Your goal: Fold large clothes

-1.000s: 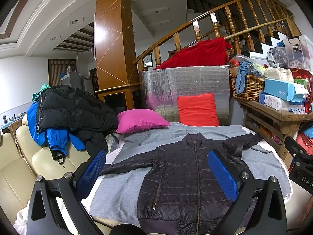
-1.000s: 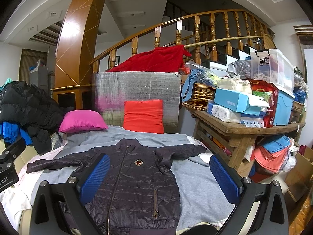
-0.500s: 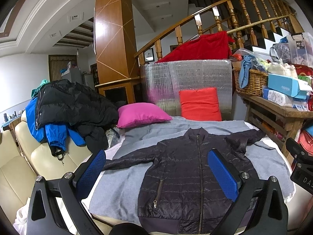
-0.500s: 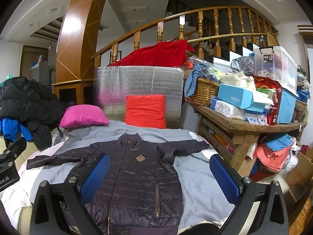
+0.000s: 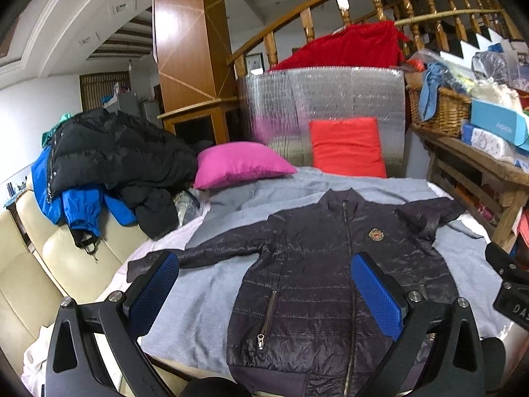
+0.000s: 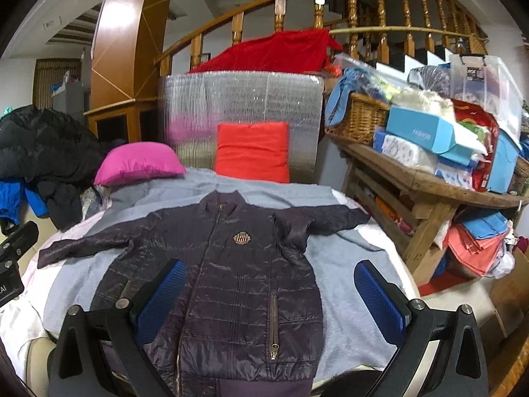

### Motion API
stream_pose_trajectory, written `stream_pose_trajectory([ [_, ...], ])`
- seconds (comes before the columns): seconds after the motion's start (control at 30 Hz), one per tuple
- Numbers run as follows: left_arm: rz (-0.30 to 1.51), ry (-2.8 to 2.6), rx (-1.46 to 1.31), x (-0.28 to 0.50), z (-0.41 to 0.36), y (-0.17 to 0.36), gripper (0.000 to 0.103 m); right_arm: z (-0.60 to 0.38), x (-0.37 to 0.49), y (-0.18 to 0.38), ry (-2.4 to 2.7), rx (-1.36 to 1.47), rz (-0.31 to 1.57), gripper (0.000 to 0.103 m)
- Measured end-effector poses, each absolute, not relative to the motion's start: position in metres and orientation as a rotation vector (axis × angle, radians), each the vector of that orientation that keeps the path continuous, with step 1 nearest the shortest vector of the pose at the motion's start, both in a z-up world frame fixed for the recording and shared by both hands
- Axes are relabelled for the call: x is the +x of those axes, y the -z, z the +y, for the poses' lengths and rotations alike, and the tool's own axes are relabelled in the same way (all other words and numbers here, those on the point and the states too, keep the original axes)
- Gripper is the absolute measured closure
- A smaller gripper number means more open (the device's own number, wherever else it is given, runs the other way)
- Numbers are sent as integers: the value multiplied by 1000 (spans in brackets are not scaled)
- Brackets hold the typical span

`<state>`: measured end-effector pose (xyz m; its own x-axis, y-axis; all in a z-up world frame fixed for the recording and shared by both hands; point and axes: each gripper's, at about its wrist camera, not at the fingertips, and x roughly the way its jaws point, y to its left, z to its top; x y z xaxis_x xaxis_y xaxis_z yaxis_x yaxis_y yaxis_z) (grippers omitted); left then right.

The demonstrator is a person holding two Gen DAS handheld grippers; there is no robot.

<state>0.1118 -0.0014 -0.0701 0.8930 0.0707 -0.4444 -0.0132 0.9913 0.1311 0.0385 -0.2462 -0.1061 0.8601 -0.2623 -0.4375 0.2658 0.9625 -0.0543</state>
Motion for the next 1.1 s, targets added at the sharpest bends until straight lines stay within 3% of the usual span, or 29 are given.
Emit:
stream_pose_trajectory([
  [0.17,597,-40,137,186,-16,117,0,-303,98,132,105,185,525,0],
  [0.4,980,0,121,327,-54,253,0,-475,202,209,40,636,584,0],
  [0.67,1035,13,155,388,-92,311,0,-622,305,292,37,1145,504,0],
  [0.83,1056,39,131,395,-96,323,0,-655,371,339,44,1326,518,9],
  [0.93,1052,47,100,395,-96,325,0,-650,400,350,29,1353,552,28],
  [0.97,1054,49,83,395,-95,327,0,-646,406,350,54,1327,572,46],
  [1.0,1063,58,67,395,-93,328,0,-642,411,350,80,1300,588,76],
  [1.1,1084,81,53,395,-87,326,0,-627,413,326,120,1202,546,85],
])
